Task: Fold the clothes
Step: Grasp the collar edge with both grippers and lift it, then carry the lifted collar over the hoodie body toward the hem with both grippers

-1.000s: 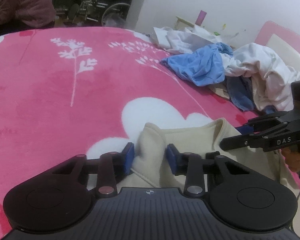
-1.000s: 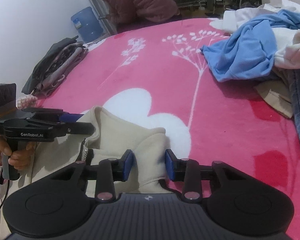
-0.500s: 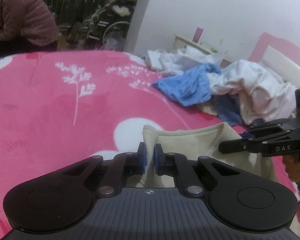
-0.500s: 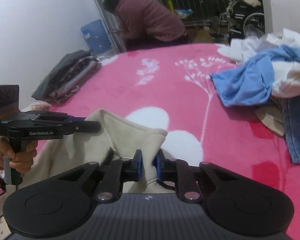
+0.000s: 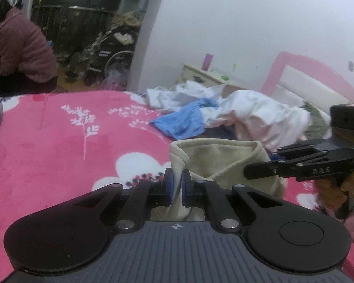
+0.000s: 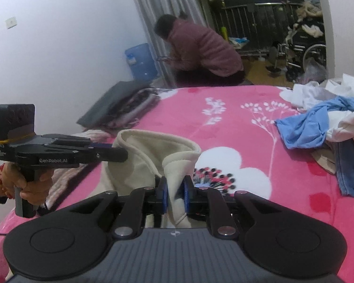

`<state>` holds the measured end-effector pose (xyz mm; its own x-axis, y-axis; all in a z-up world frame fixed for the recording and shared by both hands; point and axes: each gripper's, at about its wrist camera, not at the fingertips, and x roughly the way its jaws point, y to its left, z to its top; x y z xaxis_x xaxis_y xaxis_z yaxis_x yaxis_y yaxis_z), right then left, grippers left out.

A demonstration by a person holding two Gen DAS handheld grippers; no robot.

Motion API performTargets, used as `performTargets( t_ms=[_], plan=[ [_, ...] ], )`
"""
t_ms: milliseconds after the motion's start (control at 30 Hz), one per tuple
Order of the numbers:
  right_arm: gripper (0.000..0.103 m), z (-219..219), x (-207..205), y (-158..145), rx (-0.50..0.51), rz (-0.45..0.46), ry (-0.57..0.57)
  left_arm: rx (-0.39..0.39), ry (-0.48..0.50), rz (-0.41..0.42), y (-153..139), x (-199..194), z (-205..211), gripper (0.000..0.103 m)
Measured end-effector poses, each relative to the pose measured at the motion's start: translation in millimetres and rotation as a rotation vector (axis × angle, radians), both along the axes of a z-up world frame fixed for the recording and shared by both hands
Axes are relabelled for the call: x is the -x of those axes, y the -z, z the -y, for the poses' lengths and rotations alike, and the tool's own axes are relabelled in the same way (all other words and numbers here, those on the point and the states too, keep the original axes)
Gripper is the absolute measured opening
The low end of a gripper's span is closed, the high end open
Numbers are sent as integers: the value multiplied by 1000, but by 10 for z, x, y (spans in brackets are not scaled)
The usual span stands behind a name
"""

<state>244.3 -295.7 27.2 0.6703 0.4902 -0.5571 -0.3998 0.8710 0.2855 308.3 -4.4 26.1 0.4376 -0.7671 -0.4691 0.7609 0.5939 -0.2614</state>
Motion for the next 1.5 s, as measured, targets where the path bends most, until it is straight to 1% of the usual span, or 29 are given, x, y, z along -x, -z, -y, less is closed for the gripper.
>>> performTargets(
  t_ms=[200, 467, 600, 700, 800, 933, 1167, 1333, 1500],
  plan=[
    [11, -120, 496, -175, -1, 18, -35, -15, 100, 85, -179, 593, -242, 5],
    [10, -241, 1233, -266, -32, 10, -68, -18, 175, 116, -199, 1215, -548, 5],
    [10, -287, 1581, -247, -49, -13, -66, -40, 229, 141, -191, 1469, -623, 5],
    [10, -357, 1851, -214, -35, -22, -81, -74, 289, 157, -156, 1688, -685, 5],
    [10, -429, 2082, -115, -1, -38, -95, -123, 350, 152, -54, 1895, -724, 5],
    [10, -497, 2341, 27, 18, -74, -111, -181, 414, 125, 107, 2088, -752, 5],
    [10, -620, 2717, 118, 70, -88, -180, -251, 485, 115, 197, 2345, -865, 5],
    [10, -680, 2849, 204, 106, -105, -217, -298, 539, 96, 224, 2430, -910, 5],
    [10, -718, 2928, 242, 124, -111, -236, -310, 568, 83, 261, 2505, -918, 5]
  ],
)
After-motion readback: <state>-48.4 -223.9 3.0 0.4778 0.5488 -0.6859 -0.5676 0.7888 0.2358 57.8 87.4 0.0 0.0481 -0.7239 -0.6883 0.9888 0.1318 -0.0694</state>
